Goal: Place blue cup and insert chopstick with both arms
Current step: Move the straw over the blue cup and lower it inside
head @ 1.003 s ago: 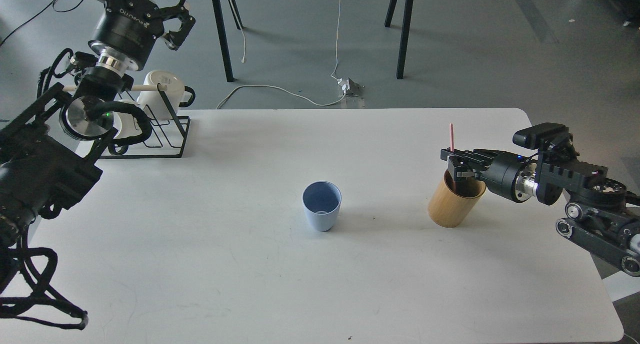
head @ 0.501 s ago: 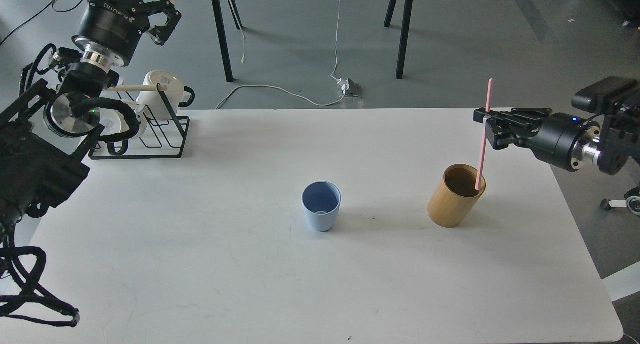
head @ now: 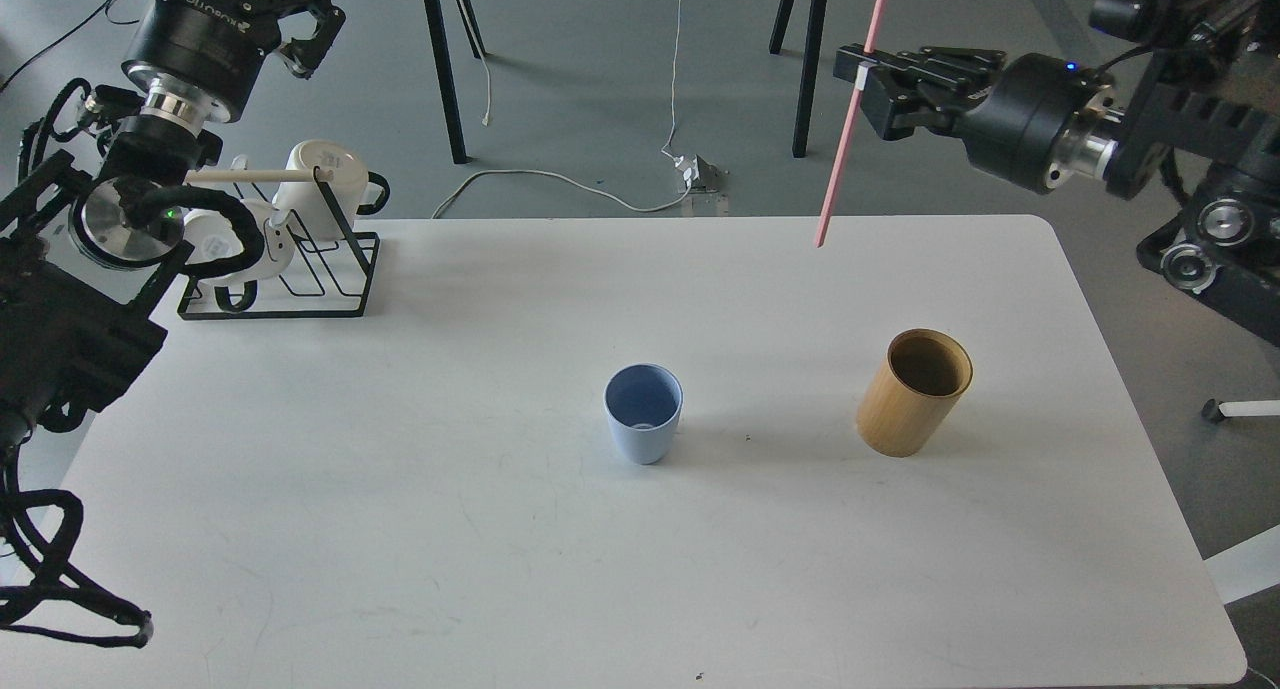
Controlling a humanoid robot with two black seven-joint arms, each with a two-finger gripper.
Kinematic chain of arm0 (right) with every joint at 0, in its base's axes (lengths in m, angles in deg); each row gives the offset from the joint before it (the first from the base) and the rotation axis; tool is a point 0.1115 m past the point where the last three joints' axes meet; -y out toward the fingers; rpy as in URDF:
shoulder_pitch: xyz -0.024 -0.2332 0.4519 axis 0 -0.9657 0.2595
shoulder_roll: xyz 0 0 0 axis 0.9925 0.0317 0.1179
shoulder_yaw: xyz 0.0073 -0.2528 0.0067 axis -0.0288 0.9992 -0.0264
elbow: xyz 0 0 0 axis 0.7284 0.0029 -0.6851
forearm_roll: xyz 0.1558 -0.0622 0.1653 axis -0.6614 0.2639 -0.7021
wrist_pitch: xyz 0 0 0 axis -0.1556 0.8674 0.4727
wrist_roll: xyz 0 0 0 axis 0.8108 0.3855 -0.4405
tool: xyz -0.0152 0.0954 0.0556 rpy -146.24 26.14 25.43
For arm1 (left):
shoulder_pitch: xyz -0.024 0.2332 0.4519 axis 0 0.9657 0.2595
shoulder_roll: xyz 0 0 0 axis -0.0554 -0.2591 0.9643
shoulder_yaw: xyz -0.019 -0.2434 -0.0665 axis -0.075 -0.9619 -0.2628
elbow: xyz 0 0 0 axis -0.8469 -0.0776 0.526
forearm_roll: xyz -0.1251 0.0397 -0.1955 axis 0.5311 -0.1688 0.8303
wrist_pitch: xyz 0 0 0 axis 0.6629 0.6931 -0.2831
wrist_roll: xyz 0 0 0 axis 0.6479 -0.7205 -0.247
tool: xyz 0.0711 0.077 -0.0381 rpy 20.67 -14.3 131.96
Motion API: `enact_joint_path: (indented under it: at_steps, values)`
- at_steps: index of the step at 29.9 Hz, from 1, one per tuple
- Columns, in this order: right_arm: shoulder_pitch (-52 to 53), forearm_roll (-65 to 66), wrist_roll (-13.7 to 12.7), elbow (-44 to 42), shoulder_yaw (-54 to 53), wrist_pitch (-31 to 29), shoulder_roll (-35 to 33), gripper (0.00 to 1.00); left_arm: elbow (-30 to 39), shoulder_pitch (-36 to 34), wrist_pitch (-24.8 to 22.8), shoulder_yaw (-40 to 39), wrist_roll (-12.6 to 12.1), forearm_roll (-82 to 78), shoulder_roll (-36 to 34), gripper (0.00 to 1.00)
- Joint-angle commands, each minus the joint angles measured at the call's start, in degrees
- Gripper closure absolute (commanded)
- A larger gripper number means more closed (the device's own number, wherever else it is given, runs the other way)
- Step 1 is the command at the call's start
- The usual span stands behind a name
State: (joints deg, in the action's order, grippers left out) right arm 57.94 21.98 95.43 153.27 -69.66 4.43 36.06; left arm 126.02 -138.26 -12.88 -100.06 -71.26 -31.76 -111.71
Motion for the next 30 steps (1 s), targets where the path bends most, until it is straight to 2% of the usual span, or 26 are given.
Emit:
enact_joint_path:
  at_steps: [1,6,10,16,30]
  values:
    - [-0.4,-0.1,-1.6,-2.7,0.5,0.2,8.4,1.0,0.2,0.0,0.0,0.0,0.3,-0.1,0.2,0.01]
    - [-0.9,0.6,-3.1,-7.3,1.9,0.0,17.0,1.0,0.2,0.0,0.0,0.1,0.3,-0.1,0.4,0.01]
    - [-0.6,2.0,-3.1,-11.0,5.7,0.0,21.4,1.0,0.4,0.1,0.0,0.1,0.2,-0.1,0.3,0.01]
    - [-2.4,2.0,-2.8,-12.7,7.1,0.0,22.0,1.0,3.9,0.4,0.0,0.0,0.3,-0.1,-0.3,0.01]
    - [-5.7,5.1,-2.8,-15.1,13.8,0.5,26.2,1.0,4.1,0.0,0.0,0.0,0.3,-0.1,0.2,0.01]
